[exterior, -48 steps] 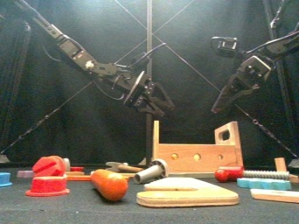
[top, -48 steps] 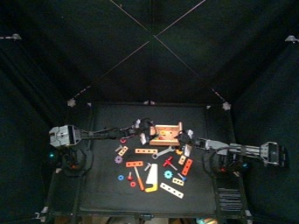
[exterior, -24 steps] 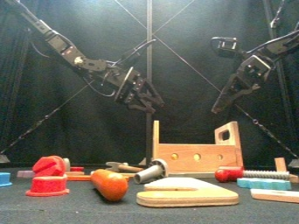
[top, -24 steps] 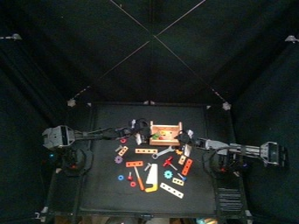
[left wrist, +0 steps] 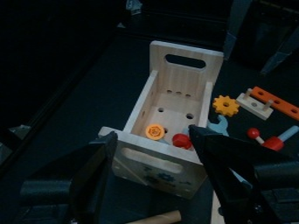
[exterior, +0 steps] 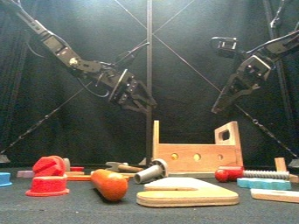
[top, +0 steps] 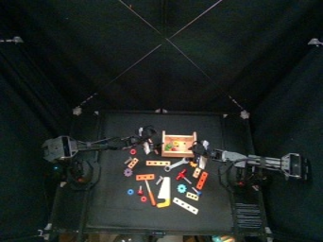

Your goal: Place green nut into toolbox

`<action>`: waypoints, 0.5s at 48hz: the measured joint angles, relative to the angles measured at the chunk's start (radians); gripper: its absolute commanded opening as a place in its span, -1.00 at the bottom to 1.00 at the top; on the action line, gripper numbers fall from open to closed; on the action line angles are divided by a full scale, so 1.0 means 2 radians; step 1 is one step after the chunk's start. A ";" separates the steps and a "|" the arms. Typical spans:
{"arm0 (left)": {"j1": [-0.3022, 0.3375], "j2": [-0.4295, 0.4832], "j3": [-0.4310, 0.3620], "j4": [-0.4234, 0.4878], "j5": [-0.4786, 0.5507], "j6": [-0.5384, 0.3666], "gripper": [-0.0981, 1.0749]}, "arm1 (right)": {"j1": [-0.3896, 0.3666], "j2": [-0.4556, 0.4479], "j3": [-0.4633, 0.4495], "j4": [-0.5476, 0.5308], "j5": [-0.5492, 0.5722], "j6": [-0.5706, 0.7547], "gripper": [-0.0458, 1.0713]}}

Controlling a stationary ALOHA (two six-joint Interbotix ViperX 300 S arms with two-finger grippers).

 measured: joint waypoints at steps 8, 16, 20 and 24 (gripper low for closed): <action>0.001 0.000 0.010 -0.001 -0.001 -0.001 0.86 | 0.000 0.001 0.000 -0.006 0.000 -0.001 0.67; 0.001 0.000 0.015 -0.001 -0.001 -0.001 0.86 | 0.000 0.000 0.000 -0.008 0.000 0.000 0.67; 0.001 -0.003 0.019 -0.001 -0.001 -0.001 0.86 | 0.001 0.001 0.000 -0.008 0.000 0.000 0.67; 0.001 -0.010 0.027 -0.002 0.000 0.000 0.86 | 0.001 0.001 0.000 -0.008 0.000 -0.002 0.67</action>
